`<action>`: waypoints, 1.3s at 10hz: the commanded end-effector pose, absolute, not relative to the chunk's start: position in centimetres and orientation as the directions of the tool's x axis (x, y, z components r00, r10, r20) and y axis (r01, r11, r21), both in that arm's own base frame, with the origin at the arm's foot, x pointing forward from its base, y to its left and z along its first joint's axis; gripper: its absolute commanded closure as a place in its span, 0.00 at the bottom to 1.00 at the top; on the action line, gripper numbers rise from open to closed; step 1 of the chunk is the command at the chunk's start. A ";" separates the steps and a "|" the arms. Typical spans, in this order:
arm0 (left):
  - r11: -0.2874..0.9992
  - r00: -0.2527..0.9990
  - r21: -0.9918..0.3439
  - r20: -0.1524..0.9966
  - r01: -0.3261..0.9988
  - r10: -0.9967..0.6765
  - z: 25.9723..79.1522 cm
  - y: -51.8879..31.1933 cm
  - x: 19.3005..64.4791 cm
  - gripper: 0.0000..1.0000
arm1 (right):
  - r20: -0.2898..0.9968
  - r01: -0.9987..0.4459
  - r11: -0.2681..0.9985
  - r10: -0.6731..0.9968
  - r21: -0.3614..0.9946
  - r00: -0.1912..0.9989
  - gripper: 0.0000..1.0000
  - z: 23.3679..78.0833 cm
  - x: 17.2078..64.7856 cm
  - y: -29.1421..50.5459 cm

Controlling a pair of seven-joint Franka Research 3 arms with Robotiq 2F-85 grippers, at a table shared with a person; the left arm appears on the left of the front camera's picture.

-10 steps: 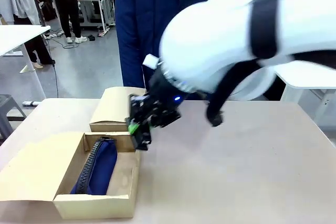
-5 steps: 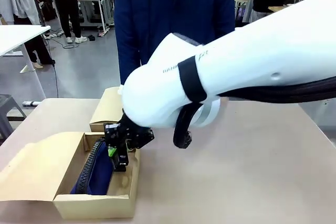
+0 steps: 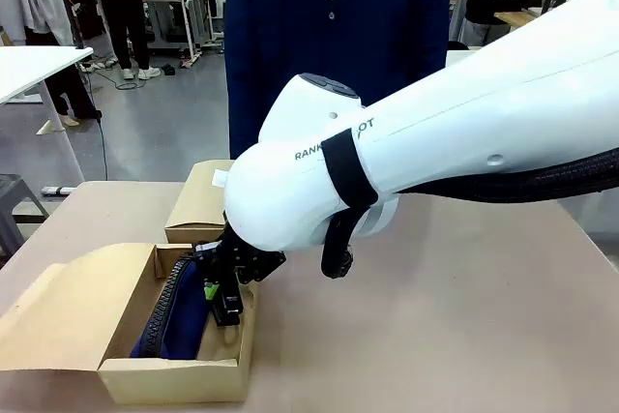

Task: Place items inside the box.
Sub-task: Pick up a Pencil pouch or Stapler and place it inside the Mailer Box closest to the robot.

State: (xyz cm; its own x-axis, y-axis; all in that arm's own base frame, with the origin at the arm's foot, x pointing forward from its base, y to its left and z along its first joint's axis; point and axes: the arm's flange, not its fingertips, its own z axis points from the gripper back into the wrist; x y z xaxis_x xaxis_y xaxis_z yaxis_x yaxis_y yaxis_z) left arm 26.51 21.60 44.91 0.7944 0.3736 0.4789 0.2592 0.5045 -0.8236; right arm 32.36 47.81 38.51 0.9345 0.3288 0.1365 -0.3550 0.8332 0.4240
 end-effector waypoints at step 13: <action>0.494 0.782 -0.823 0.495 0.282 0.379 44.8 21.5 26.5 0.00 | -0.013 -0.065 0.476 0.160 0.877 0.987 0.00 53.2 34.0 9.9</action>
State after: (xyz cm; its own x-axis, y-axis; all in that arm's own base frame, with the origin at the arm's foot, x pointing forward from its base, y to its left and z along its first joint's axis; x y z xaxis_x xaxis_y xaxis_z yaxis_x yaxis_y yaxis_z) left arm 26.47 21.63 44.93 0.7935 0.3748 0.4794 0.2592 0.5047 -0.8235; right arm 33.00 14.71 54.08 0.9745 0.2243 0.0025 -0.1187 0.5060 0.8544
